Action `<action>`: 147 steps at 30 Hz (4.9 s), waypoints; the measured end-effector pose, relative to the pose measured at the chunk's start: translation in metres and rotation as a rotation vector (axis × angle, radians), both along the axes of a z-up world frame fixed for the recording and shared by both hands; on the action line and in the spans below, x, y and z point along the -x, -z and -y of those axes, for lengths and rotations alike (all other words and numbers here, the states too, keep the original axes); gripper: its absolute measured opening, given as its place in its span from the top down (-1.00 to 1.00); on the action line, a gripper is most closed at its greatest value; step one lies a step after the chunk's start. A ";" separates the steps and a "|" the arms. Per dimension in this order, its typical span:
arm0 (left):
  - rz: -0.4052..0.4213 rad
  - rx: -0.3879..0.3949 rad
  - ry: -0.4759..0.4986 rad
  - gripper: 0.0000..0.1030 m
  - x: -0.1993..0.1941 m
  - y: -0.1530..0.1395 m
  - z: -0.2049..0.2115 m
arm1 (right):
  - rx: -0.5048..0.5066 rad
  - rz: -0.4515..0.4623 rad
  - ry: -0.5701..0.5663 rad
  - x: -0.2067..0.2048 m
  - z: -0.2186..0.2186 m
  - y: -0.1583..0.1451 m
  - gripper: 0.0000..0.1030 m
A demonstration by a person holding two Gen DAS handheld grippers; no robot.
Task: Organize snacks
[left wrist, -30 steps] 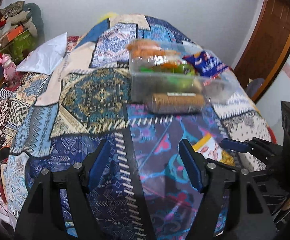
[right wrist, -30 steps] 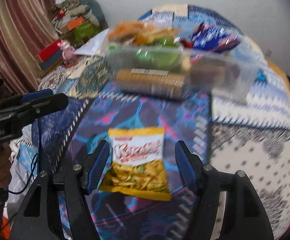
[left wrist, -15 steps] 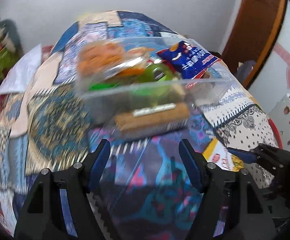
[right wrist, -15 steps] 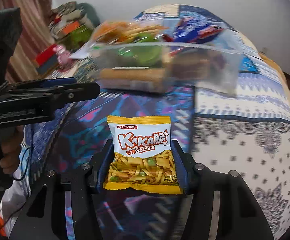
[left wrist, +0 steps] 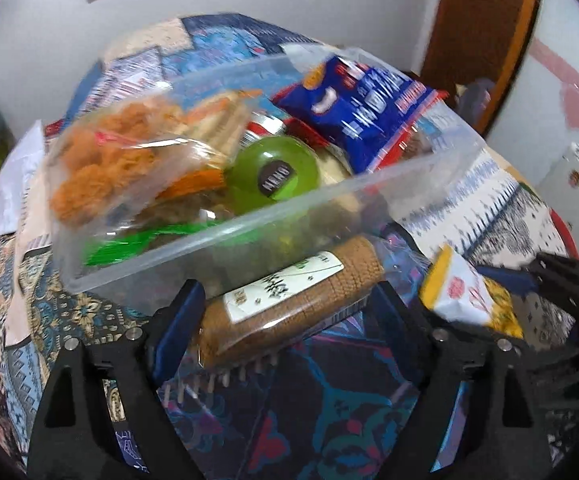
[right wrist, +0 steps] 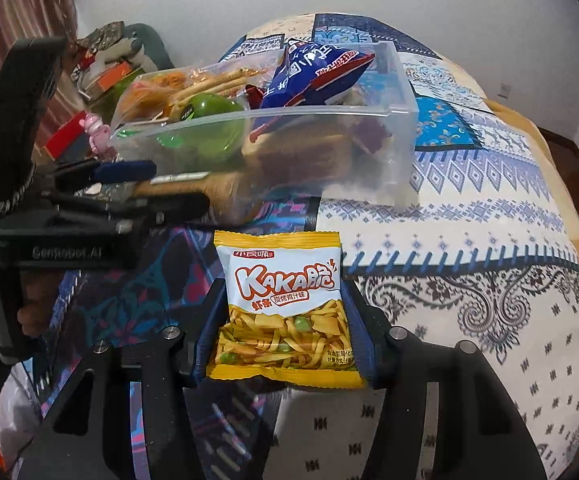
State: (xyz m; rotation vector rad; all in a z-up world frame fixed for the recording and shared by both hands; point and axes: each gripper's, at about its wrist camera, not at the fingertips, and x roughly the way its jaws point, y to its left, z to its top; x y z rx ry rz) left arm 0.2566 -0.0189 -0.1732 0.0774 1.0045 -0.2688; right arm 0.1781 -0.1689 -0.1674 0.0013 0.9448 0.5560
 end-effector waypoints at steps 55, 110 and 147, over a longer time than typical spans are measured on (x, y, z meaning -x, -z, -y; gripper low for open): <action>0.197 0.216 -0.212 0.32 0.037 -0.098 -0.021 | -0.120 0.221 0.082 -0.038 -0.008 -0.095 -0.01; 0.657 0.107 -0.270 -0.84 0.170 -0.214 -0.028 | -0.180 0.478 0.067 0.051 0.009 -0.200 -0.82; 0.610 0.113 -0.291 -0.93 0.177 -0.192 -0.028 | -0.144 0.466 0.103 0.070 0.016 -0.184 -0.99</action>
